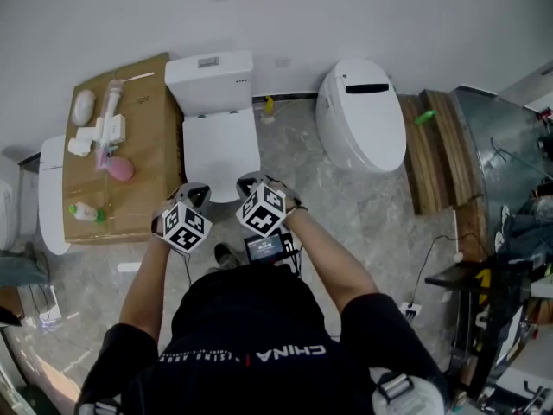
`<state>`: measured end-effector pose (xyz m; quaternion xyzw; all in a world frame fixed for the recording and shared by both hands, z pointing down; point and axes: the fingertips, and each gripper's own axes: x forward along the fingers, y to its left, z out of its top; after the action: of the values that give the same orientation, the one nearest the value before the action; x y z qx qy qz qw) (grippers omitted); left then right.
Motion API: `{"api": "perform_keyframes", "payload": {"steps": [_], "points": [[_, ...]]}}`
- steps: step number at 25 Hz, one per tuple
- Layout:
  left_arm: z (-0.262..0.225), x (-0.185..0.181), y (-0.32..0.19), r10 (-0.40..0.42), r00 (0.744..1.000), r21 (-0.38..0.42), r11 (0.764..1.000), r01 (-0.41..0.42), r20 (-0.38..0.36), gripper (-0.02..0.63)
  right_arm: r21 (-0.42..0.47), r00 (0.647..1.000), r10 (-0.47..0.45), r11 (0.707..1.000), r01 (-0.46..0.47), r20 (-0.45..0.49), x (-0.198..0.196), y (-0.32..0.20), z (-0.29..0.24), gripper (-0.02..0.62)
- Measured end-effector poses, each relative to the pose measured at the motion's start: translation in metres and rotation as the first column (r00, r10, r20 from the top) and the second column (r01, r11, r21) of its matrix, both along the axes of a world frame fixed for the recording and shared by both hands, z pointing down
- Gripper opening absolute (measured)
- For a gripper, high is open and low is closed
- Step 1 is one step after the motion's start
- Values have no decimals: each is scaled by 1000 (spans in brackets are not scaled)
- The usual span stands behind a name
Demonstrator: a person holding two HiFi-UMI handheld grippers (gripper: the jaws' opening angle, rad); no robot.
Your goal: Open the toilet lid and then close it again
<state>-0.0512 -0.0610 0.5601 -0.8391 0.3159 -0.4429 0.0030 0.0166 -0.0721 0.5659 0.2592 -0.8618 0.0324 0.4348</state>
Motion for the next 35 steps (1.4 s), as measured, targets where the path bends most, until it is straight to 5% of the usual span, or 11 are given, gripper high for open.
{"api": "perform_keyframes", "payload": {"steps": [10, 25, 32, 35], "points": [[50, 6, 6, 9, 999, -45, 999, -7, 44, 10, -28, 993, -98, 995, 96, -70, -6, 12, 53, 14], [262, 0, -1, 6, 986, -60, 998, 4, 165, 11, -31, 987, -102, 995, 99, -125, -3, -3, 254, 15], [339, 6, -9, 13, 986, -49, 999, -4, 167, 15, -10, 979, -136, 991, 136, -150, -8, -7, 335, 17], [365, 5, -15, 13, 983, -30, 1000, -8, 185, 69, 10, 979, -140, 990, 143, -147, -13, -13, 359, 42]]}}
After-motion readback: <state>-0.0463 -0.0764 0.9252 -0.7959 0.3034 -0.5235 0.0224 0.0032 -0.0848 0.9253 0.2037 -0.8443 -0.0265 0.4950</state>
